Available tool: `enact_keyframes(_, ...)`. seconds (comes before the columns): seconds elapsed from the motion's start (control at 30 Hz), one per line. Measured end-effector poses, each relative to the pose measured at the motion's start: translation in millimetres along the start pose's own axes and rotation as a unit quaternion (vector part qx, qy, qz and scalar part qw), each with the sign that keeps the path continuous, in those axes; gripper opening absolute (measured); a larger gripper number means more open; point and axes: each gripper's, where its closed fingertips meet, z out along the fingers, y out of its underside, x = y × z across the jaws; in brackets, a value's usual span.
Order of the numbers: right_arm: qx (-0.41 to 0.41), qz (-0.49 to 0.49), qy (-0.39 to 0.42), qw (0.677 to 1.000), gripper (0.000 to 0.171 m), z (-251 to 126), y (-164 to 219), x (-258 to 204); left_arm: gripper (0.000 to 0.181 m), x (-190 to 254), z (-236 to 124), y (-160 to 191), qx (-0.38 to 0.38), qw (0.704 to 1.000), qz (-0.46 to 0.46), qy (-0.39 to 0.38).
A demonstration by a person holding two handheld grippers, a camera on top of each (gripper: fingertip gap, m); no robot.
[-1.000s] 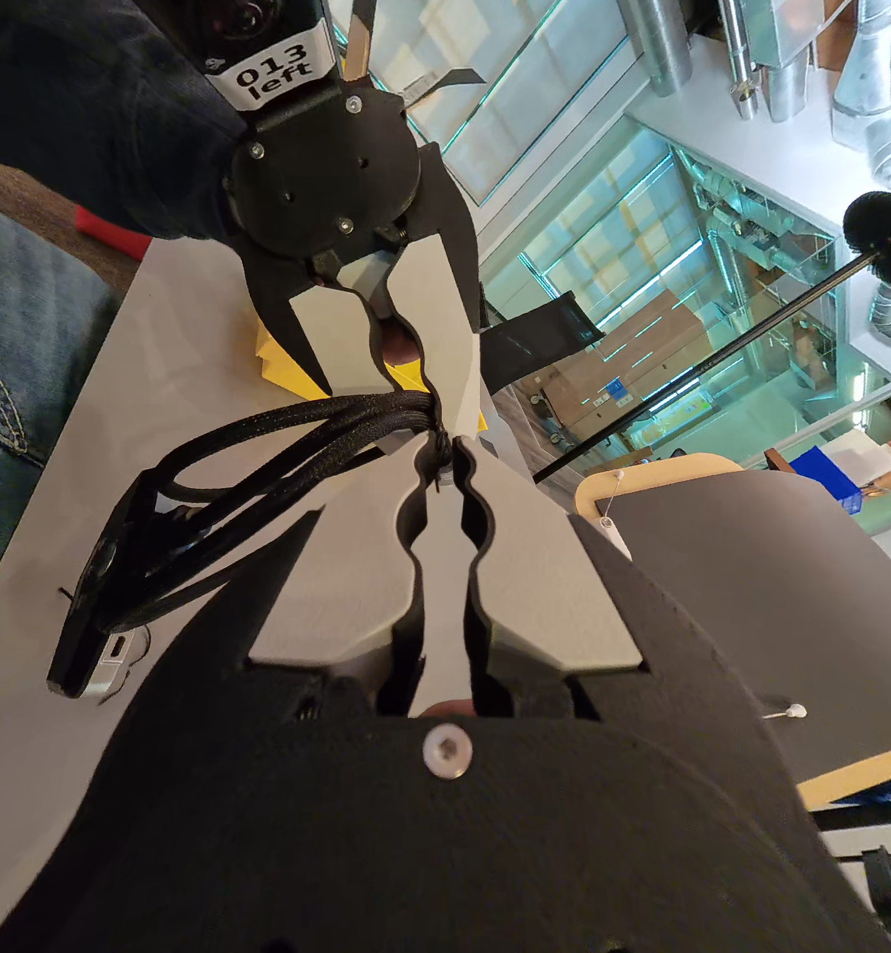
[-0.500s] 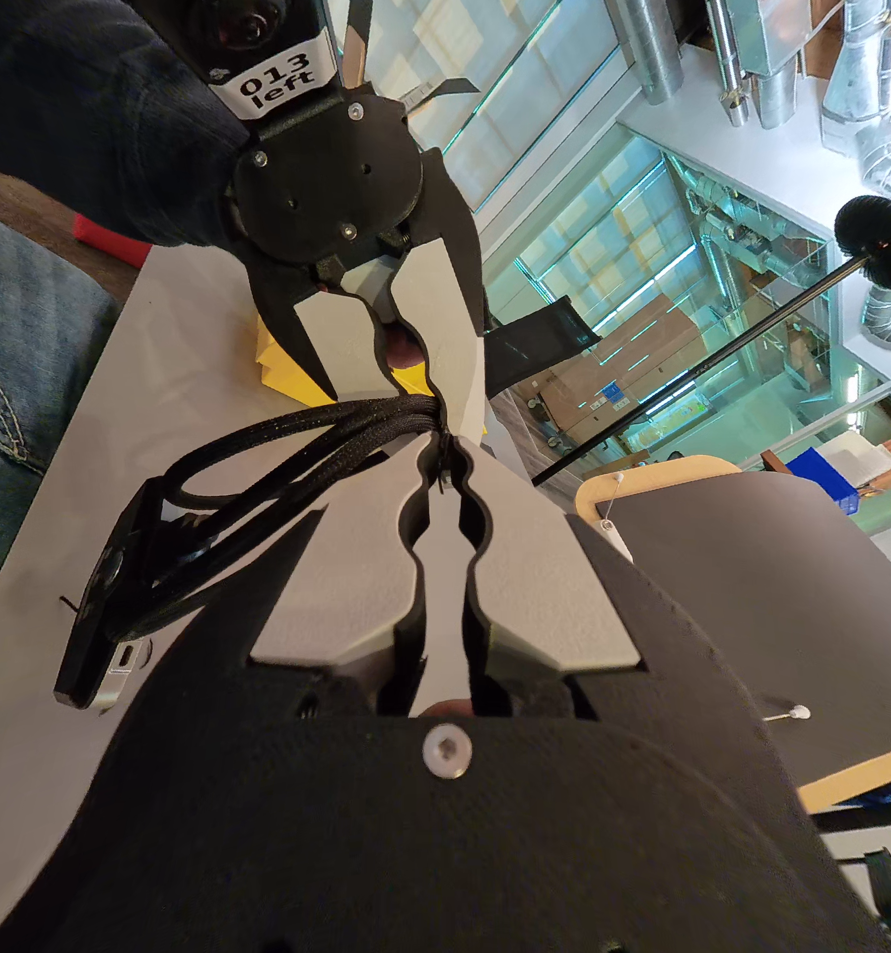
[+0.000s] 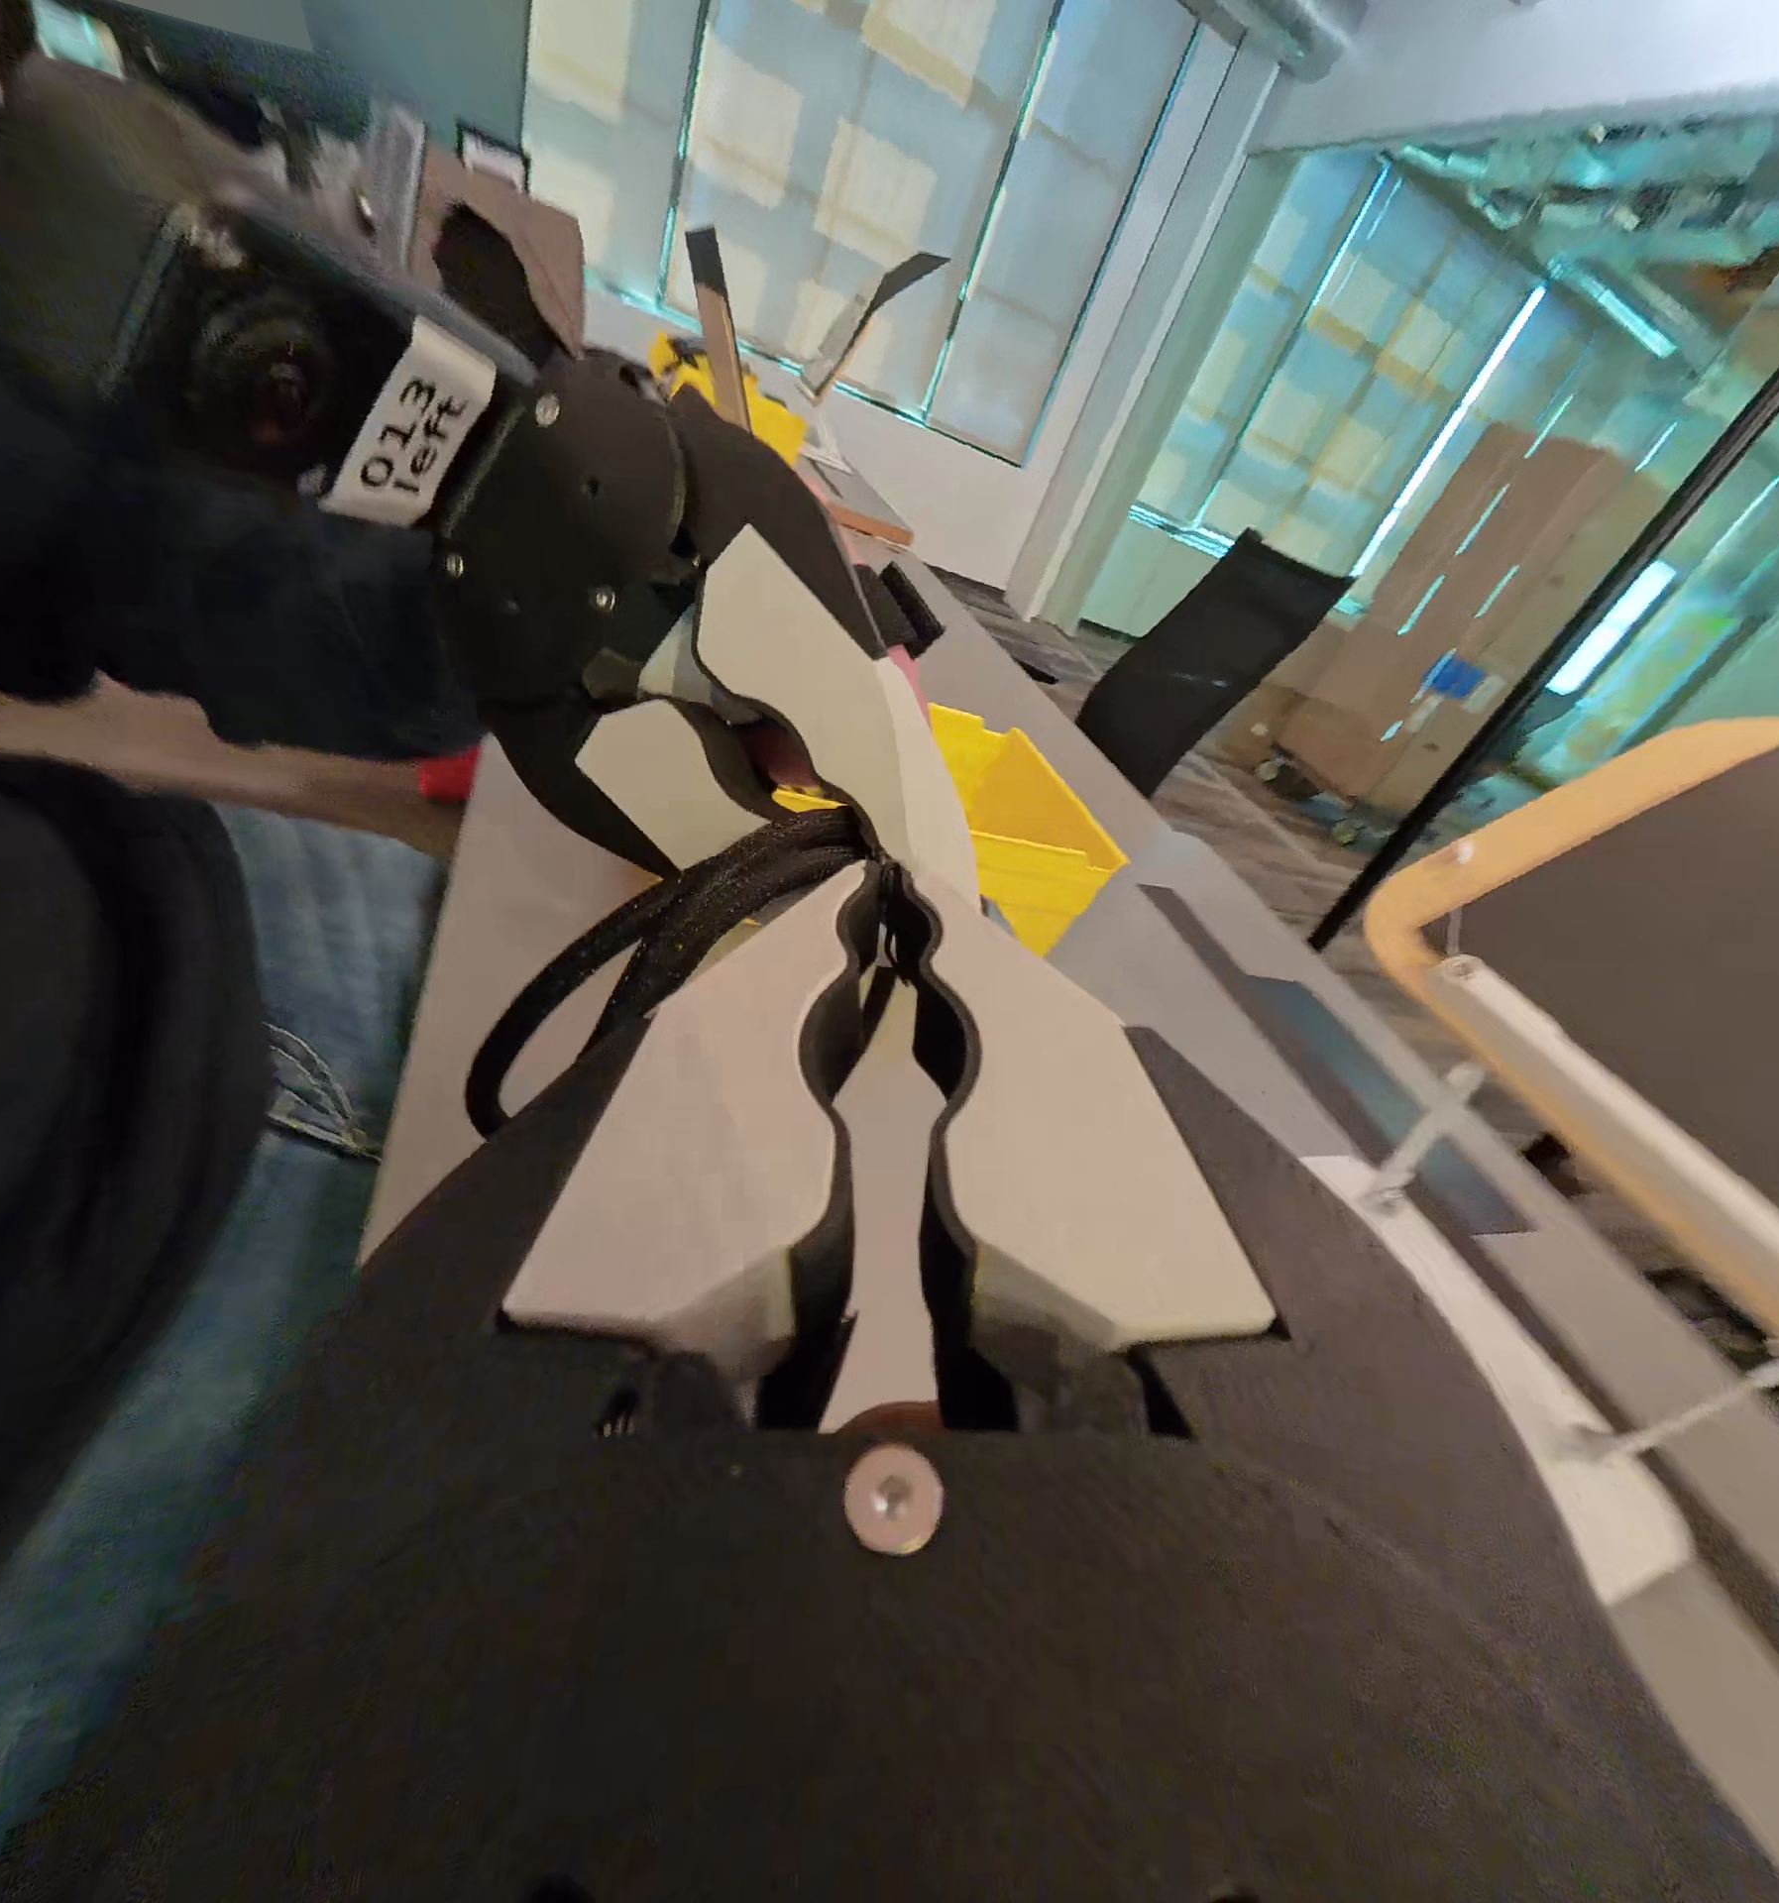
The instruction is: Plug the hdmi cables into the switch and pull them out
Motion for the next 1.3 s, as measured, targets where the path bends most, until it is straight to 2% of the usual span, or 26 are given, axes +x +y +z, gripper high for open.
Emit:
enact_keyframes(0.1,0.009,0.087,-0.022,0.996,0.000,1,2,2,0.006,0,0,1,-0.004,1.000,0.008,-0.005)
enact_keyframes(0.23,0.031,0.221,-0.060,0.973,0.001,2,5,5,0.006,-1,1,3,-0.010,1.000,0.015,-0.011)
enact_keyframes(0.53,0.028,0.296,-0.061,0.953,0.005,4,12,9,0.007,-1,2,8,-0.019,0.999,0.032,-0.016)
enact_keyframes(0.67,0.001,0.218,-0.008,0.976,0.005,3,16,16,0.006,-1,3,14,-0.025,0.999,0.028,-0.015)
enact_keyframes(0.77,-0.027,0.094,0.034,0.995,0.006,0,17,20,0.006,-3,2,15,-0.018,1.000,-0.002,-0.006)
enact_keyframes(0.9,-0.032,0.008,0.036,0.999,0.008,-4,7,16,0.006,-2,2,14,-0.008,0.999,-0.031,0.007)
enact_keyframes(1.07,-0.074,-0.116,0.053,0.989,0.006,-3,8,15,0.007,-2,2,13,0.000,0.999,-0.053,0.013)
enact_keyframes(1.3,-0.102,-0.229,0.079,0.965,0.003,5,11,11,0.007,2,3,13,0.001,0.998,-0.066,0.025)
